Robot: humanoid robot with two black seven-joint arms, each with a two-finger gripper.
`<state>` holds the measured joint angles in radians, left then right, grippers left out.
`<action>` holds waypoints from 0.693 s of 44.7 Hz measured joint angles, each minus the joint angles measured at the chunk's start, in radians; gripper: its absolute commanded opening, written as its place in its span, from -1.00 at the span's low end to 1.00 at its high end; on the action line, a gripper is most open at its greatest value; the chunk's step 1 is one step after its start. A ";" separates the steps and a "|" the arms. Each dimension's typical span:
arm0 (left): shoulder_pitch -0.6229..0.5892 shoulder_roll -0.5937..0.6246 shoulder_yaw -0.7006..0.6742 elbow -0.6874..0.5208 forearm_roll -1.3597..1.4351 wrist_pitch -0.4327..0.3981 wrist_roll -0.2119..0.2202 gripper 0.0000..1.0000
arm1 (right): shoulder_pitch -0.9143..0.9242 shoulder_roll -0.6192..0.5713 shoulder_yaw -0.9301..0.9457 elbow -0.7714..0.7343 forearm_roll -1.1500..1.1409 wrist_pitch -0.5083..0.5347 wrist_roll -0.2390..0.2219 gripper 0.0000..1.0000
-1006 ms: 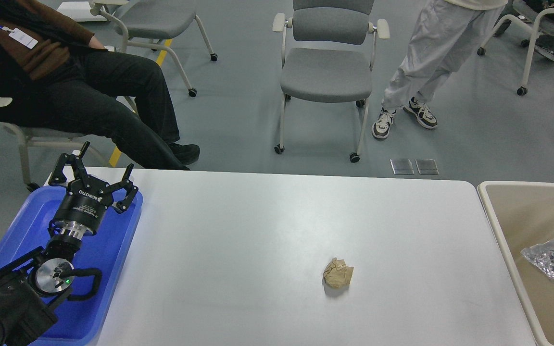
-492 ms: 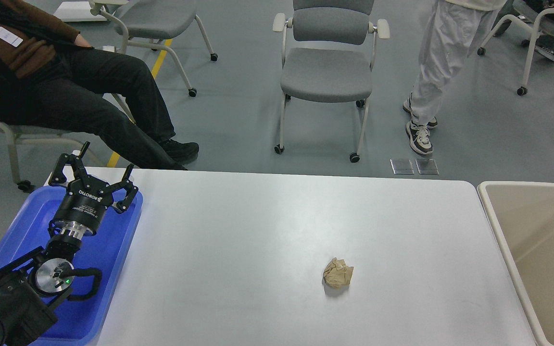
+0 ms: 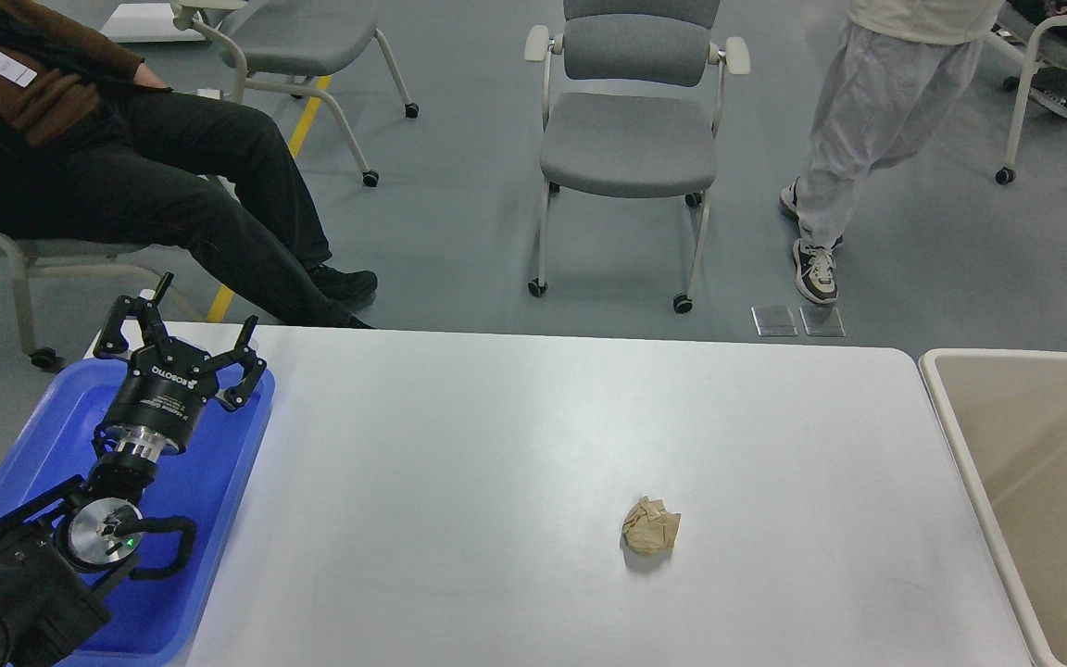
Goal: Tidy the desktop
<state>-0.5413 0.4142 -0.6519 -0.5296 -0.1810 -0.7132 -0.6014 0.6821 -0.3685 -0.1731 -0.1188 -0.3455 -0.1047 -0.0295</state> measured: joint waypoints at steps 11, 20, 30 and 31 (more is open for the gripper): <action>0.000 0.000 0.000 0.000 0.000 0.000 0.000 0.97 | 0.091 -0.005 0.066 0.000 0.112 0.013 -0.001 1.00; 0.000 0.000 0.000 0.000 0.000 0.000 0.000 0.97 | 0.194 -0.041 0.150 0.023 0.188 0.037 -0.002 1.00; 0.000 0.000 0.000 0.000 0.000 0.000 0.000 0.97 | 0.300 -0.164 0.270 0.189 0.218 0.053 -0.001 1.00; 0.000 0.000 0.000 0.000 0.000 0.000 0.000 0.97 | 0.308 -0.179 0.280 0.210 0.219 0.054 0.000 1.00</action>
<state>-0.5413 0.4142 -0.6519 -0.5292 -0.1812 -0.7134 -0.6014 0.9902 -0.5479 0.1064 0.0915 -0.1262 -0.0508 -0.0299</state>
